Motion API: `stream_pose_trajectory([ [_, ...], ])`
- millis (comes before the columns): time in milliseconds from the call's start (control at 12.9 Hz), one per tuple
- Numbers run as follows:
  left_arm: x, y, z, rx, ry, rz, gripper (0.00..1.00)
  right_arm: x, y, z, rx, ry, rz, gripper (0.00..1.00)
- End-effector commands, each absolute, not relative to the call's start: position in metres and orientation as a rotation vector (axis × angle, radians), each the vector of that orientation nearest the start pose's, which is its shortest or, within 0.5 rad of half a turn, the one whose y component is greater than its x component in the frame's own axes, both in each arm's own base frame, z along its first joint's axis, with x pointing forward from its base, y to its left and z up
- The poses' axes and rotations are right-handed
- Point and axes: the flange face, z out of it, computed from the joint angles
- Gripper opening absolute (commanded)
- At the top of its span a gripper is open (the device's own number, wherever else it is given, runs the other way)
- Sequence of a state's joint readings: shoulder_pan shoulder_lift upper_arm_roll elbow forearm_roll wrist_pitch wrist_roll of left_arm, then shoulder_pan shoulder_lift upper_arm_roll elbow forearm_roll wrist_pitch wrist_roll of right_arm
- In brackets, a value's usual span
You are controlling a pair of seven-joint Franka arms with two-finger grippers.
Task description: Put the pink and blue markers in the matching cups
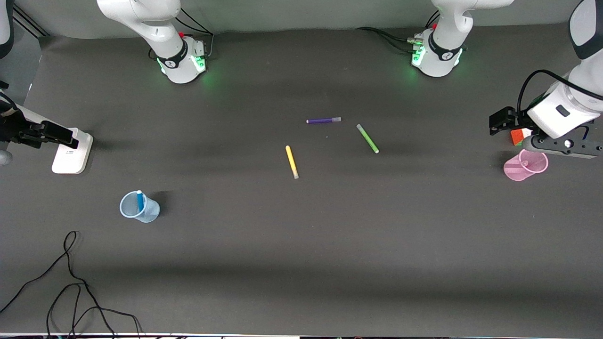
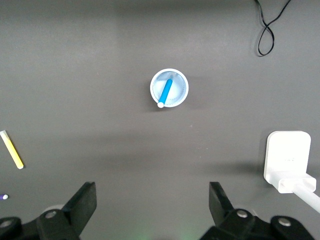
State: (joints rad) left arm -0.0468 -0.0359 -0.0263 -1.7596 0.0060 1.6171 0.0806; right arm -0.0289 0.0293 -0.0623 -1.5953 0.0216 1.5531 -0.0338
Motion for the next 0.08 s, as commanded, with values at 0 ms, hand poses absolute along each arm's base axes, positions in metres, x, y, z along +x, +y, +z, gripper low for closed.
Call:
stream_pose_trajectory([
  [0,0.5349,-0.0384,0.5609,-3.106,0.256,0.182,1.00,0.5553,-0.0507,0.6020,-3.135,0.041,0.089,1.00],
])
